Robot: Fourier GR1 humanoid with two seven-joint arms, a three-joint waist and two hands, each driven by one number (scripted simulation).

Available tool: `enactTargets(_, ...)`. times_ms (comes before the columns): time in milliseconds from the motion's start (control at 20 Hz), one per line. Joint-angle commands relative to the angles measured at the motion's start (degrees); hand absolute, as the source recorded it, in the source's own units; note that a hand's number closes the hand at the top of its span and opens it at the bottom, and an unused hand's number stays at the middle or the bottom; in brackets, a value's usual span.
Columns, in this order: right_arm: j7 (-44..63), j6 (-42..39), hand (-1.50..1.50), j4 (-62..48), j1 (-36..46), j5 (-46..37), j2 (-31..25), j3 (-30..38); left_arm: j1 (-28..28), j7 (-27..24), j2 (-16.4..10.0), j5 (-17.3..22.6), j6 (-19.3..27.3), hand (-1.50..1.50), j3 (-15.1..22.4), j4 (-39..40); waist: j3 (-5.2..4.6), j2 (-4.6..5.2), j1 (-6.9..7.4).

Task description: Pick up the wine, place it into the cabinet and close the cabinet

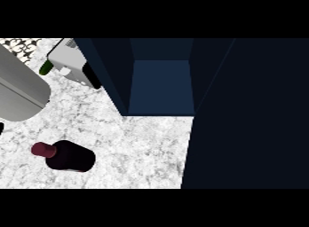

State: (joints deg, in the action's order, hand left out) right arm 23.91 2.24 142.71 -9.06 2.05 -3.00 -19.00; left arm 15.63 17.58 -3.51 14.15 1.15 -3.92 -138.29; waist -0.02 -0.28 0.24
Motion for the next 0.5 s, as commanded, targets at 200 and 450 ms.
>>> enactTargets(200, 8.7, 4.5, -1.5, 8.4, 1.9, -5.1, -0.4, -3.4, 1.9, 5.6, -0.5, 2.3, 1.8, -1.5, -1.6, -11.9, -0.03, -0.16, 0.14)
enactTargets(450, 10.4, 7.0, -1.5, 10.1, 3.0, -7.6, -0.6, -7.4, -1.3, 7.5, -1.1, 1.2, 3.8, -1.5, -2.9, -8.8, -0.03, -0.14, -0.38)
